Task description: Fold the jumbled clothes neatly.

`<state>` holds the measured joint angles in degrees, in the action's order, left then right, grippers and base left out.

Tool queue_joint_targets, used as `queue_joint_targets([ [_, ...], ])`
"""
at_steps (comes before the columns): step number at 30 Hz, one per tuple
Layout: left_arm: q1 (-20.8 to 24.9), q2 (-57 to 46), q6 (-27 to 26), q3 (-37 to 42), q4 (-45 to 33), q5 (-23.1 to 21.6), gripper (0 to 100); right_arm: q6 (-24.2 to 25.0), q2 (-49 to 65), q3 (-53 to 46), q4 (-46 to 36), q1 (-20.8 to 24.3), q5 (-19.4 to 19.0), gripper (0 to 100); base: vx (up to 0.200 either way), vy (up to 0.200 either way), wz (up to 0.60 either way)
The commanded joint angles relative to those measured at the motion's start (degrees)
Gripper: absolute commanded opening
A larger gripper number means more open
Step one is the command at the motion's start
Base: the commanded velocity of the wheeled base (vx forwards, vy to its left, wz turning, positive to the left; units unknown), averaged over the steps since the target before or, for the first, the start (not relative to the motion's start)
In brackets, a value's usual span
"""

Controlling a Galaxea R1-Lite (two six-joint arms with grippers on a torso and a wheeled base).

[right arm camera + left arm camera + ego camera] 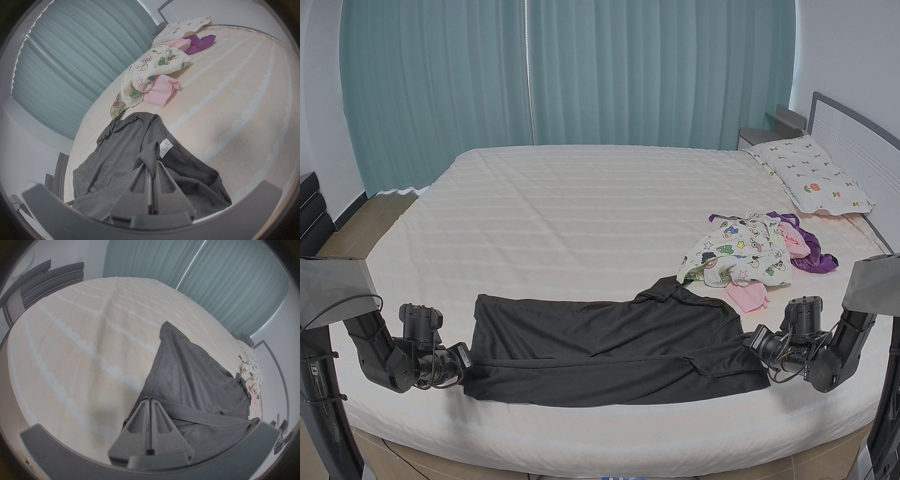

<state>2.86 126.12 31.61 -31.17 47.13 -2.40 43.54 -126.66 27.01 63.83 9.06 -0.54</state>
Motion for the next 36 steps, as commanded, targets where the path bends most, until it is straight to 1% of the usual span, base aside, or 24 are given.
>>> queue_joint_targets([
  [1,0.5,1.6,0.0,-0.3,0.1,0.6,0,-0.1,-1.2,0.1,-0.1,-0.2,0.0,0,0.000,0.000,0.00],
  [6,0.4,3.7,0.1,-1.7,0.3,2.7,0,-0.5,-2.5,0.3,-0.1,-0.1,0.1,0,0.000,0.000,0.00],
  [14,0.4,4.7,0.3,-2.8,0.5,2.8,0,-0.5,-3.9,1.8,0.0,0.6,0.1,0,0.000,0.000,0.00],
  [16,0.5,5.0,0.6,-3.1,0.5,2.8,0,-0.5,-4.0,2.5,-0.1,1.2,0.3,0,0.000,0.000,0.00],
  [18,0.5,5.1,1.3,-3.2,0.5,2.8,0,-0.5,-4.8,3.3,0.2,1.5,1.4,0,0.000,0.000,0.00],
  [22,0.5,5.0,1.8,-3.2,0.5,2.8,0,-0.5,-5.1,3.6,0.4,1.5,1.4,0,0.000,0.000,0.00],
  [23,0.5,5.0,1.8,-3.2,0.5,2.8,100,-0.5,-5.0,3.5,0.5,1.5,1.4,100,0.000,0.000,0.00],
  [26,0.5,4.5,2.9,-3.1,0.5,2.8,100,-0.4,-4.3,3.0,0.7,1.7,1.4,100,0.000,0.000,0.00],
  [32,-0.2,1.8,3.6,-1.5,0.6,2.0,100,1.1,-0.5,2.8,1.0,0.1,1.3,100,0.000,0.000,0.00],
  [33,-0.5,0.4,4.9,-0.6,0.6,1.6,100,1.8,0.7,2.7,1.0,-0.3,1.3,100,0.000,0.000,0.00],
  [34,-0.5,0.4,4.9,-0.6,0.6,1.6,100,1.8,0.7,2.7,1.0,-0.3,1.3,100,0.000,0.000,0.00],
  [35,-0.7,-1.9,7.1,0.4,0.7,0.6,100,2.9,3.0,2.2,1.0,-0.5,1.3,100,0.000,0.000,0.00],
  [36,-0.8,-3.3,8.2,1.2,0.7,-0.1,100,3.6,4.5,1.6,1.0,-0.8,1.3,100,0.000,0.000,0.00],
])
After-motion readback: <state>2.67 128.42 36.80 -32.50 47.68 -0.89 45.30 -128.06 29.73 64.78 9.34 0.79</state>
